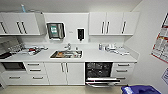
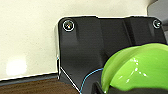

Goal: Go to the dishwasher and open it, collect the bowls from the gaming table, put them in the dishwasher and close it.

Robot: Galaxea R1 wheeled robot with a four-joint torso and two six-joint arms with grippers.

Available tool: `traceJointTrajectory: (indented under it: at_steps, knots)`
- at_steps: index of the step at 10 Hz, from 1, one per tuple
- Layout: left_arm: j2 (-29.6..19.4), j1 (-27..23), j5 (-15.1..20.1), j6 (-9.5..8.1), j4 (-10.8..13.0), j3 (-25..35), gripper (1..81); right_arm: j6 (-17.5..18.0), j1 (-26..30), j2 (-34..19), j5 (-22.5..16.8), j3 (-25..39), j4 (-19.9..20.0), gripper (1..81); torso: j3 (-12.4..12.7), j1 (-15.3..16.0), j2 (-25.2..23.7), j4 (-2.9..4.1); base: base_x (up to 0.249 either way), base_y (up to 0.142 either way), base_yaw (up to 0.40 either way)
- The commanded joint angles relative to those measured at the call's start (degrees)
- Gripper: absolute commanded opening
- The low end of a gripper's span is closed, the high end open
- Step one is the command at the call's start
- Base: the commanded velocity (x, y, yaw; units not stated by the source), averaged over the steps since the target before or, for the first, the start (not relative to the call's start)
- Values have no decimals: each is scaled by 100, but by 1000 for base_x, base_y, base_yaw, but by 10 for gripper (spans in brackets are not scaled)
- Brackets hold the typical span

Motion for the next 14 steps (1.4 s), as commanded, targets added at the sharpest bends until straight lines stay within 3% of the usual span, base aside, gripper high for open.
traceJointTrajectory:
  at_steps: [1, 14]
  knots:
    - [-70, -289, 253, -5, 56, -5, 10, 3, 222, -94, -249, -8, -20, 10, 0, 0, 0, 0, 153, 0, 0]
    - [-70, -289, 254, -5, 57, -5, 10, 3, 240, -85, -249, -8, -20, 10, 2, -3, -2, 0, 153, 0, 0]
